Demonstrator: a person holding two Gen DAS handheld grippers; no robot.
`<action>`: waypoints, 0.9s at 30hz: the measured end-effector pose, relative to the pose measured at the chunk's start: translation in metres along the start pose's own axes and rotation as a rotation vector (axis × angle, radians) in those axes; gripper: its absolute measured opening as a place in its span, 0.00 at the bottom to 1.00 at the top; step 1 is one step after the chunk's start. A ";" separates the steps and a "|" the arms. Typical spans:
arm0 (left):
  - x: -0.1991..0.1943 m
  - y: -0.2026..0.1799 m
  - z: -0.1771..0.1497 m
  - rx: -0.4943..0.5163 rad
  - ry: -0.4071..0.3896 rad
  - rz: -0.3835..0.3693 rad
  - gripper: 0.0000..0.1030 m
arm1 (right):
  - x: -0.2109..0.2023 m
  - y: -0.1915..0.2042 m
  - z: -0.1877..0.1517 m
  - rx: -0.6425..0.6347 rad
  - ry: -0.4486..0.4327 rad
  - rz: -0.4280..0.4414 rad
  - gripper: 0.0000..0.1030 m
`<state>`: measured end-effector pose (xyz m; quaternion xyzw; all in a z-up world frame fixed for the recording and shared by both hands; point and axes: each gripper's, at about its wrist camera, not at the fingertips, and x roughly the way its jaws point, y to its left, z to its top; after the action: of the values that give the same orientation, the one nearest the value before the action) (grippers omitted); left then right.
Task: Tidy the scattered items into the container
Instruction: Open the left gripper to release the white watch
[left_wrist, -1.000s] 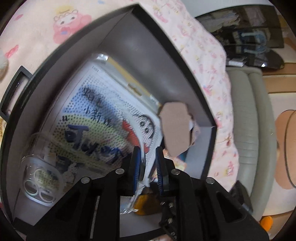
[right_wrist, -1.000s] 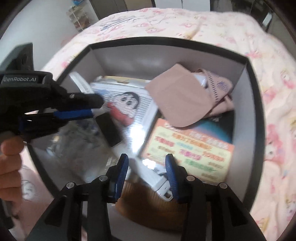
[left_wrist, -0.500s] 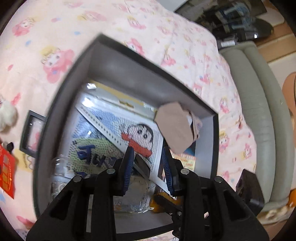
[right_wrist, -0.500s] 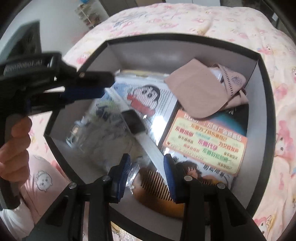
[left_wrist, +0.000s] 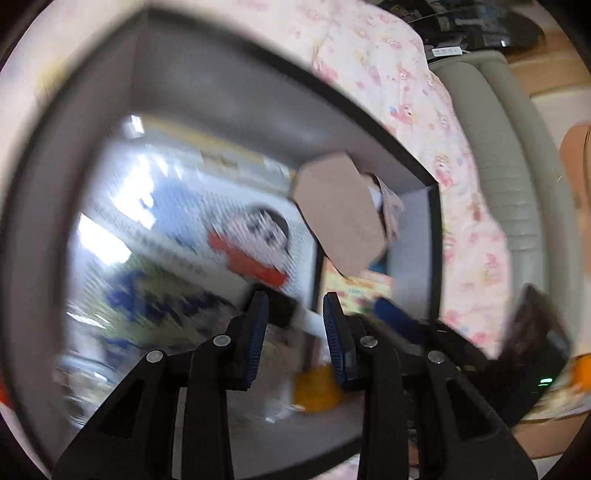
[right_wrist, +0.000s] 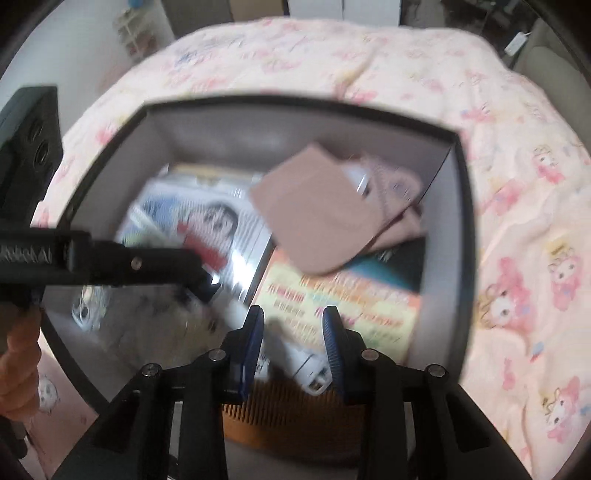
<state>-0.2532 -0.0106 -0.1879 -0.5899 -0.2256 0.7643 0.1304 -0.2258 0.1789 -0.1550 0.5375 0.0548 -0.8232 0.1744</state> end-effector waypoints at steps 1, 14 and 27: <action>-0.002 -0.002 0.001 0.023 -0.028 0.035 0.29 | -0.003 0.001 0.001 0.000 -0.012 0.006 0.28; 0.006 0.021 0.002 0.005 0.031 0.153 0.30 | 0.016 0.019 -0.007 -0.012 0.052 0.025 0.28; -0.008 0.025 -0.005 0.087 -0.012 0.275 0.34 | 0.013 0.011 -0.007 0.021 0.019 -0.010 0.28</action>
<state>-0.2451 -0.0350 -0.1948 -0.6045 -0.1100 0.7875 0.0483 -0.2204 0.1679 -0.1687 0.5468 0.0505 -0.8195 0.1641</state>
